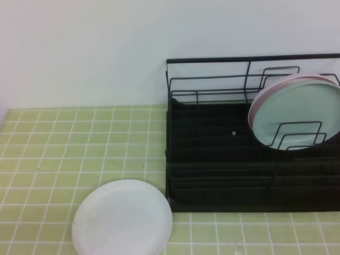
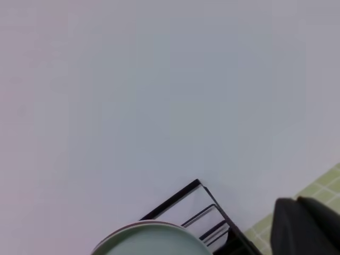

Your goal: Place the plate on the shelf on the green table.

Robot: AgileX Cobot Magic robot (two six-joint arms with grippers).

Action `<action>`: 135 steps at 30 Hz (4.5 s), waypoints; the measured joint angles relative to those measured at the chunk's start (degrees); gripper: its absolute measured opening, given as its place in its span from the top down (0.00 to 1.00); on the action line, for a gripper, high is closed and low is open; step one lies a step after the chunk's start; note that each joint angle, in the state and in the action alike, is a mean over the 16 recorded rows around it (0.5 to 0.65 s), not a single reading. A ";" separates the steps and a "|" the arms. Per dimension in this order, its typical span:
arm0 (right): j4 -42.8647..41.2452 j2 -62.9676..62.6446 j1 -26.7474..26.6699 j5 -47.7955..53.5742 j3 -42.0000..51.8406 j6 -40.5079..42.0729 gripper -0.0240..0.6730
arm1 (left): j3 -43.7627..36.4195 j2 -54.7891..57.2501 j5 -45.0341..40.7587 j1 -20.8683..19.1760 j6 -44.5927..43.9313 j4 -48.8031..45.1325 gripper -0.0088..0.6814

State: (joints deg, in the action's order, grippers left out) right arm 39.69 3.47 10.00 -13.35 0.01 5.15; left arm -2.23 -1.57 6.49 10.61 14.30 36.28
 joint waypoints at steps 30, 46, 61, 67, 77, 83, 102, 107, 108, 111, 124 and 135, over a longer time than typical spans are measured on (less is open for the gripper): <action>-7.17 7.60 -4.73 42.38 -26.56 19.47 0.97 | 15.92 6.85 -26.54 0.00 -15.01 5.04 0.99; 0.20 32.25 -10.49 60.87 -38.43 27.21 0.97 | 34.66 38.34 -41.76 0.00 -25.39 -7.56 0.99; 8.13 39.56 -10.76 71.89 -38.94 37.61 0.97 | 52.53 67.31 -57.31 -2.11 -36.95 -11.64 0.99; 8.19 39.62 -11.26 72.18 -38.94 37.75 0.97 | 55.04 73.63 -60.93 -9.34 -44.23 -3.62 0.99; 8.32 39.62 -12.94 72.30 -38.94 37.79 0.97 | 55.41 80.90 -63.51 -20.80 -53.43 10.70 0.97; 8.95 39.62 -13.49 72.02 -38.94 37.79 0.97 | 55.37 85.44 -62.72 -21.65 -52.05 11.24 0.88; 12.66 39.68 -13.56 70.93 -38.94 37.82 0.97 | 55.38 101.08 -54.12 -15.90 -49.42 4.79 0.70; 13.63 39.64 -13.56 70.90 -38.93 37.84 0.97 | 55.38 103.68 -53.16 -14.81 -49.86 5.10 0.73; 13.78 39.63 -13.56 70.91 -38.93 37.84 0.97 | 55.38 104.07 -53.06 -14.73 -50.02 5.27 0.74; 14.17 39.58 -13.57 70.92 -38.93 37.85 0.97 | 55.38 104.93 -52.93 -14.67 -50.63 5.86 0.78; 14.43 39.60 -13.57 71.25 -38.93 37.85 0.97 | 57.18 104.87 -56.12 -14.80 -53.61 8.05 0.97; 13.69 39.72 -13.55 72.34 -38.94 37.80 0.97 | 64.23 100.54 -64.37 -14.87 -49.66 0.18 0.98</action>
State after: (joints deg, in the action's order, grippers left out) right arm 53.38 43.20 -3.55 58.99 -38.93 42.95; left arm 62.00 98.97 -57.87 -4.26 -35.35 36.45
